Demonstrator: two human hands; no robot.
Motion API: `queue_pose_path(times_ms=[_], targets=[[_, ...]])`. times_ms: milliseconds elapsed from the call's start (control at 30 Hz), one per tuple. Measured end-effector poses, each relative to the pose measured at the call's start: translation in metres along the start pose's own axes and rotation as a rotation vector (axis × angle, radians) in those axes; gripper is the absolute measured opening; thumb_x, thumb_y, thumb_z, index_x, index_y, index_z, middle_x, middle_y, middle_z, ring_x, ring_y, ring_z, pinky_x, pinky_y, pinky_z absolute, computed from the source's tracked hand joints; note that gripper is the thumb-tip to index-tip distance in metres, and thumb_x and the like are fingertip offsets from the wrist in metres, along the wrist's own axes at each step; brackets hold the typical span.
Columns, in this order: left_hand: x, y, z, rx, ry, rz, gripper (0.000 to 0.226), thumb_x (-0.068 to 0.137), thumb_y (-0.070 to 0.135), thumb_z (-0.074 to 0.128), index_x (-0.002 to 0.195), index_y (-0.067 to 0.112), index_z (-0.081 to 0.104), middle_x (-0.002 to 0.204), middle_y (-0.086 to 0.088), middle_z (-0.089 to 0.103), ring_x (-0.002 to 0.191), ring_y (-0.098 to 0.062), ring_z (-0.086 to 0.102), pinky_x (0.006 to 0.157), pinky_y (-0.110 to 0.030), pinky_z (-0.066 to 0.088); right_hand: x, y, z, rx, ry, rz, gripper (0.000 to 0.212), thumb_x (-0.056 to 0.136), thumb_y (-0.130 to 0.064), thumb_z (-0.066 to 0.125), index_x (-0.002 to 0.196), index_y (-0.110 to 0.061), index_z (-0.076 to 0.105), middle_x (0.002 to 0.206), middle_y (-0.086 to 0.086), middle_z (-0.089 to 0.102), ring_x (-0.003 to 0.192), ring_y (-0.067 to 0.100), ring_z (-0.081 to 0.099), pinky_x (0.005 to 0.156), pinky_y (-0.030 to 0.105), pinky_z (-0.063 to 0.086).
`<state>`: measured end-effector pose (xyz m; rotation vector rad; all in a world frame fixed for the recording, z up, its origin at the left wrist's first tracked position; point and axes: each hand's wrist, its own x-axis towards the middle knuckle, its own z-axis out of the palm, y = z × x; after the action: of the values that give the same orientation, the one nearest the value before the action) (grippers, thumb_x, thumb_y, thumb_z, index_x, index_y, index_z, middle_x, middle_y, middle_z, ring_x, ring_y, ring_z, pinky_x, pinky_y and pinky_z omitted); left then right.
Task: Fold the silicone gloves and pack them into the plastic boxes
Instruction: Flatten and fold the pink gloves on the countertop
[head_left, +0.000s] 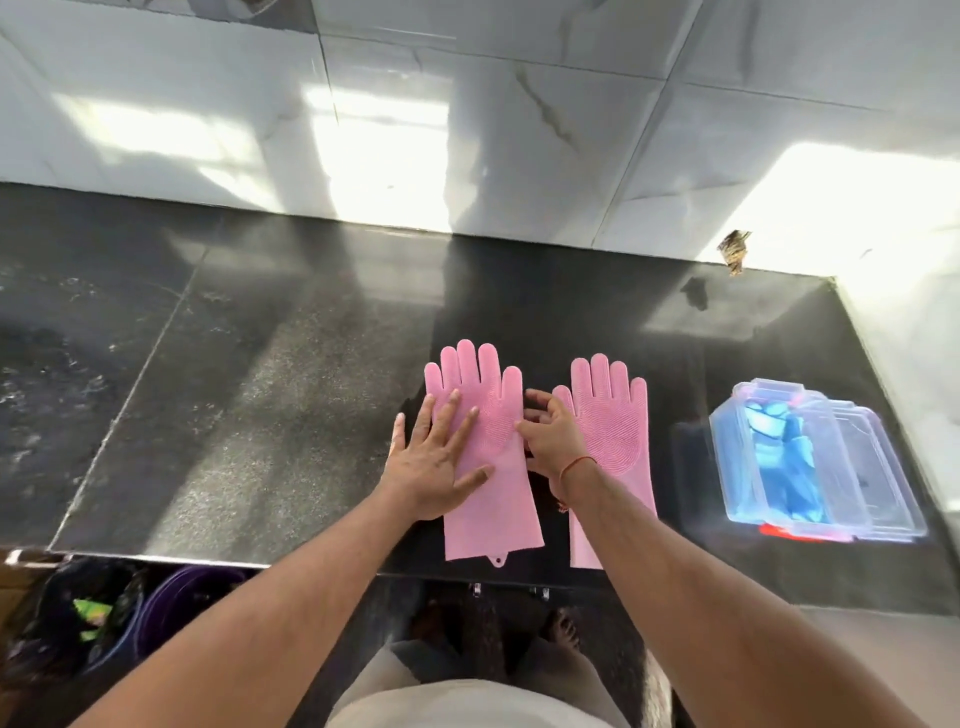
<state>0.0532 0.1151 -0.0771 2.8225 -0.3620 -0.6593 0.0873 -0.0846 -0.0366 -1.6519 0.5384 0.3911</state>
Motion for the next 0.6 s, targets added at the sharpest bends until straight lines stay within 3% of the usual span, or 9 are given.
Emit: queue_pose_path(times_ms=[100,200,333,433,600], targets=[[0.01,-0.001,0.002,0.049,0.031,0.024,0.11,0.084,0.1,0.015,0.168,0.043,-0.028,0.171,0.013,-0.048,0.161,-0.023,-0.041,0.131,-0.062,-0.018,-0.001,0.008,-0.017,-0.108,0.031,0.049,0.05,0.099,-0.004,0.071,0.145,-0.018,0.055,0.117,0.006,0.074,0.102,0.028,0.078,0.078,0.047,0.069],[0.015,-0.006,0.003,0.081,0.067,0.079,0.112,0.085,0.101,0.02,0.169,0.044,-0.025,0.172,0.014,-0.045,0.162,-0.024,-0.039,0.133,-0.063,-0.014,-0.006,0.02,-0.027,-0.265,0.078,0.037,0.043,0.094,-0.013,0.081,0.132,-0.02,0.063,0.096,0.006,0.079,0.08,0.025,0.081,0.07,0.042,0.07],[0.013,-0.003,0.007,0.079,0.105,0.126,0.112,0.085,0.102,0.022,0.17,0.044,-0.023,0.173,0.015,-0.043,0.161,-0.024,-0.041,0.134,-0.06,-0.014,-0.015,0.03,-0.03,-0.384,0.081,-0.036,0.03,0.089,-0.019,0.086,0.116,-0.02,0.072,0.077,0.001,0.079,0.071,0.022,0.08,0.072,0.046,0.07],[0.007,0.006,0.017,0.079,0.119,0.13,0.113,0.085,0.103,0.023,0.17,0.045,-0.023,0.174,0.014,-0.043,0.161,-0.024,-0.041,0.133,-0.059,-0.015,-0.02,0.033,-0.032,-0.492,0.088,-0.104,0.03,0.087,-0.021,0.087,0.114,-0.02,0.075,0.079,0.001,0.078,0.079,0.024,0.079,0.082,0.048,0.068],[0.002,0.01,0.021,0.066,0.12,0.115,0.113,0.083,0.105,0.021,0.169,0.047,-0.024,0.174,0.015,-0.042,0.161,-0.022,-0.042,0.132,-0.06,-0.017,-0.027,0.034,-0.035,-0.551,0.094,-0.153,0.033,0.089,-0.018,0.086,0.119,-0.017,0.073,0.083,-0.001,0.076,0.08,0.02,0.076,0.086,0.043,0.067]])
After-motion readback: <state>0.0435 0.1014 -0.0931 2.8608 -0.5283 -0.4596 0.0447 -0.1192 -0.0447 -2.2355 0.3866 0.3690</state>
